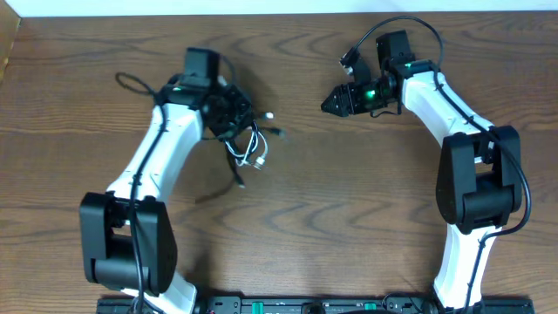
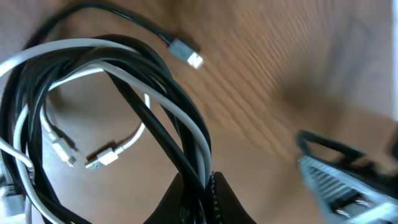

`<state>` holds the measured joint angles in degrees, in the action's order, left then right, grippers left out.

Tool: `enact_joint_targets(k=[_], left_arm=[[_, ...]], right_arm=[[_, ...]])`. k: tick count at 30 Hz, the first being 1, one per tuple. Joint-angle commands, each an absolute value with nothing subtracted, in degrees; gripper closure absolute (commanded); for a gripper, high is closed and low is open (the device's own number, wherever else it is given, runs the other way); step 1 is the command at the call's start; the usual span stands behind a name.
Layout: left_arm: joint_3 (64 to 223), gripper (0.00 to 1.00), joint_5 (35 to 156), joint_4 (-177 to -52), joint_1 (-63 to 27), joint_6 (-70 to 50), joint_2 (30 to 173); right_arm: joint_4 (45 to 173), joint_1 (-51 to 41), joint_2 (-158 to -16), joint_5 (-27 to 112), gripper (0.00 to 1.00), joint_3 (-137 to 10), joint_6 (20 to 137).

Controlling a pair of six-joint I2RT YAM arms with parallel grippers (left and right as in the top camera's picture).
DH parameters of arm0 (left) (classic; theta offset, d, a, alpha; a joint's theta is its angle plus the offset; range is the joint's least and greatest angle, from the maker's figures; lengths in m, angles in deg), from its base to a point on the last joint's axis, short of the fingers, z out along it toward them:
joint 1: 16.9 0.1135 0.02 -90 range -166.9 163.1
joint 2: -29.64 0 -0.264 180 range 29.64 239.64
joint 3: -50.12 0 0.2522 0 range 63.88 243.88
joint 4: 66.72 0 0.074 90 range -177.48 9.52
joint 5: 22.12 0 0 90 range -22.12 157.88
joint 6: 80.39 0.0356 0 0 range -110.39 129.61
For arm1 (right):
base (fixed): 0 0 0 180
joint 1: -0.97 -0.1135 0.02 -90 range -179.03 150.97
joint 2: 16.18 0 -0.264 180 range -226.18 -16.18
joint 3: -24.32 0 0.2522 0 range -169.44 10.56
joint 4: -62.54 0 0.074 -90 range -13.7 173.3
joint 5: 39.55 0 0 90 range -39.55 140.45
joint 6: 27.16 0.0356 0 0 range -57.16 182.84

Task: Untangle cables

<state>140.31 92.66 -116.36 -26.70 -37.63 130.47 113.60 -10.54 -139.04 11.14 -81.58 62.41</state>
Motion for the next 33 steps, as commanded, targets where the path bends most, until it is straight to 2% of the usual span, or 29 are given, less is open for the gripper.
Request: enact_joint_targets(k=[1, 7, 8, 9, 11, 13, 14, 18, 19, 20, 22, 24, 29, 33], left_arm=[[141.35, 0.93, 75.45, -117.10, -32.10, -30.86, 129.90], [141.35, 0.91, 74.23, -111.96, -38.29, -21.94, 130.12], [141.35, 0.83, 74.23, -111.18, -39.10, -19.82, 130.12], [141.35, 0.71, 74.21, -110.78, -39.58, -18.29, 130.12], [141.38, 0.40, 72.66, -110.32, -40.01, -15.54, 130.08], [141.40, 0.26, 69.05, -110.39, -39.79, -15.49, 129.97], [141.40, 0.25, 68.22, -110.45, -39.34, -15.49, 129.86], [141.49, 0.24, 68.72, -111.50, -36.54, -16.93, 129.27], [141.49, 0.27, 68.72, -112.01, -35.62, -17.59, 129.27], [141.49, 0.33, 68.68, -112.57, -34.79, -18.09, 129.29], [141.40, 0.55, 68.68, -113.89, -32.91, -18.16, 129.36], [141.07, 0.73, 68.72, -114.94, -30.44, -18.16, 129.55], [140.24, 0.73, 68.81, -114.96, -28.34, -18.11, 130.52], [140.13, 0.59, 68.90, -114.41, -28.17, -18.55, 132.37]], right_arm=[[114.19, -10.91, -137.93, 11.56, 0.43, -81.73, 62.81], [116.13, -10.91, -137.93, 13.02, 0.41, -81.73, 63.03], [116.48, -11.06, -137.93, 13.00, 0.37, -81.73, 63.05], [116.63, -11.15, -137.93, 13.00, 0.36, -81.73, 63.03], [116.72, -11.48, -137.93, 12.54, 0.32, -81.73, 63.03], [116.87, -11.87, -137.93, 12.37, 0.28, -81.73, 63.03], [116.87, -12.16, -137.93, 12.37, 0.26, -81.73, 63.03], [116.55, -13.45, -137.93, 12.37, 0.23, -81.73, 63.05], [116.31, -13.97, -137.93, 12.41, 0.23, -81.73, 63.03], [116.07, -14.52, -137.93, 12.43, 0.22, -81.73, 63.03], [115.37, -15.83, -137.93, 12.87, 0.24, -81.73, 63.05], [113.86, -18.10, -137.93, 16.26, 0.28, -81.73, 65.34], [111.32, -22.25, -138.06, 26.38, 0.28, -81.67, 71.42], [108.94, -25.12, -138.35, 30.16, 0.29, -81.67, 72.27]])
